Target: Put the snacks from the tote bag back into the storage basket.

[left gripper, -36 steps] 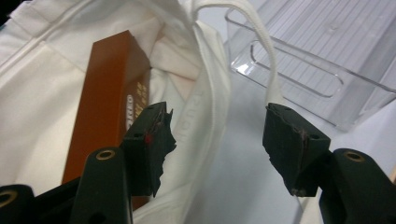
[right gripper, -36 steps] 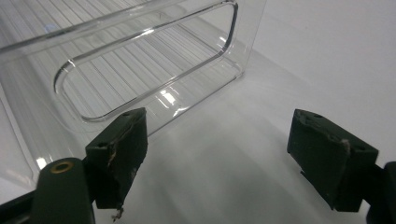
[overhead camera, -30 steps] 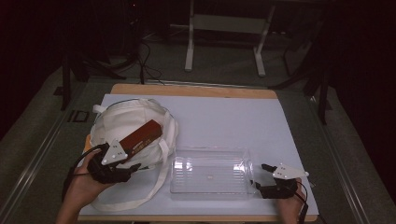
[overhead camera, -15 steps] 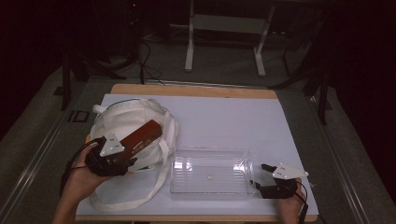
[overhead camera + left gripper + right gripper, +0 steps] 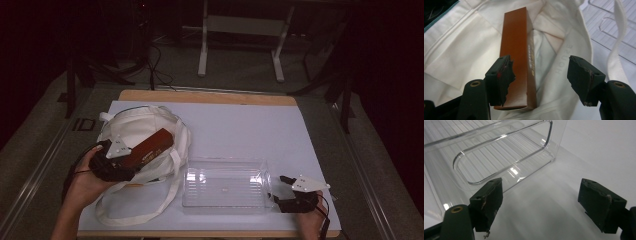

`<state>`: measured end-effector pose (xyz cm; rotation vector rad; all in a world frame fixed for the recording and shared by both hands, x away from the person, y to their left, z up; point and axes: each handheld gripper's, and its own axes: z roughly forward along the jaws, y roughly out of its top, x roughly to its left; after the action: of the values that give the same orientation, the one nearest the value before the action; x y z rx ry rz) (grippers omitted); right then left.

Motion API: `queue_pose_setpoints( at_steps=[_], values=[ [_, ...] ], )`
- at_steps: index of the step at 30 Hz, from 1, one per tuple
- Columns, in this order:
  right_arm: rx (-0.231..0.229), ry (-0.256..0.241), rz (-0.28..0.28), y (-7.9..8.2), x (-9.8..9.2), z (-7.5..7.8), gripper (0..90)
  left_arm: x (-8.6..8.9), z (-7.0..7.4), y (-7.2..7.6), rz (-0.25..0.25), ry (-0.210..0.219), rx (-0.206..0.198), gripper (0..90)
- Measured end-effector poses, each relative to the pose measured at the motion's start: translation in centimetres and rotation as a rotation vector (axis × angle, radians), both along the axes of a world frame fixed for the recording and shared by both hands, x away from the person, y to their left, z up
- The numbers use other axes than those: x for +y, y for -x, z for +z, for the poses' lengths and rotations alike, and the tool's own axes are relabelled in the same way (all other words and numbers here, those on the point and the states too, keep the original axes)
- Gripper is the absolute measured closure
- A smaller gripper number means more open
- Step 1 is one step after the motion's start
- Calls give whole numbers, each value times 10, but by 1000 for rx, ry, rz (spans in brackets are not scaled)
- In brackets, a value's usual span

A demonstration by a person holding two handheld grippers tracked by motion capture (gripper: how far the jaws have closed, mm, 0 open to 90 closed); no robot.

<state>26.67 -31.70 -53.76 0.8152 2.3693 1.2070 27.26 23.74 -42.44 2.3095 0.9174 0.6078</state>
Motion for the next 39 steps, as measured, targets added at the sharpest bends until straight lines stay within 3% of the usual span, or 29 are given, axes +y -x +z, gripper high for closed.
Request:
queue_pose_setpoints(
  at_steps=[26,36,39],
  values=[
    [-1,0,-1,0,0,0,199,11,-3,-21,51,-2,33,351],
    [0,0,-1,0,0,0,198,13,-7,-26,60,-2,62,366],
    [-2,1,-1,0,0,0,198,15,-11,-33,67,-6,95,366]
  ],
)
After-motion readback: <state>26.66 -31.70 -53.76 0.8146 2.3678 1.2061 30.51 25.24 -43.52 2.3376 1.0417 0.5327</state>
